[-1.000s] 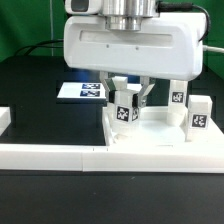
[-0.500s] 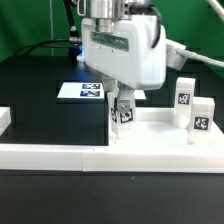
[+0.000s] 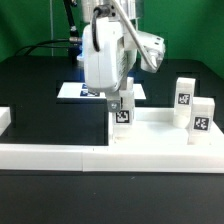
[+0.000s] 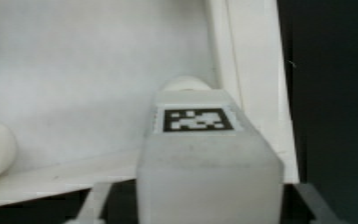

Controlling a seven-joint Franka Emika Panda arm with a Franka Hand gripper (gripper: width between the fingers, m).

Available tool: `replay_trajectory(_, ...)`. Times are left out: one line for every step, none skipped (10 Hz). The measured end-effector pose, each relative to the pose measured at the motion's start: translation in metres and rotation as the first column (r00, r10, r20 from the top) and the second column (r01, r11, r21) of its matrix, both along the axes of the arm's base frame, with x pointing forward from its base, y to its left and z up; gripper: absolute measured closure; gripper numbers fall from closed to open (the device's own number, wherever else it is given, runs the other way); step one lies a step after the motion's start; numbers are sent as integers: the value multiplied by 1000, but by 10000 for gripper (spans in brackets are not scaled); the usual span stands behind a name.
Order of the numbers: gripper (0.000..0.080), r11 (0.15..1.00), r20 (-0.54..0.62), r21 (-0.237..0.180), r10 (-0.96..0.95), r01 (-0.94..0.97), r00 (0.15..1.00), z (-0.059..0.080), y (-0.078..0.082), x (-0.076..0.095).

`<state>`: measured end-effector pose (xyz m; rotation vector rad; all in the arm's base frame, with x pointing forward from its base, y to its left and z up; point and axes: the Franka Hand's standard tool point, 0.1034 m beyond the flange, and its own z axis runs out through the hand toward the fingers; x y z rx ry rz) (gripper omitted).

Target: Assemble square table

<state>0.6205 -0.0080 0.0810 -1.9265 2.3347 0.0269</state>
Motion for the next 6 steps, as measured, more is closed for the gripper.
replay_trajectory(506, 1000, 1, -2, 25, -25, 1000, -1, 0, 0)
replay_trajectory(506, 1000, 0, -2, 23, -23, 1000, -1, 0, -1)
replay_trajectory(200, 999, 2, -4, 34, -34, 999, -2, 0, -1)
replay_trajectory(200, 978, 50, -30, 208, -207, 977, -2, -3, -1)
replay_trajectory(165, 945, 52, -46, 326, -324, 944, -3, 1, -3)
replay_trajectory(154, 878, 61, -64, 478, -475, 876, -2, 7, -2)
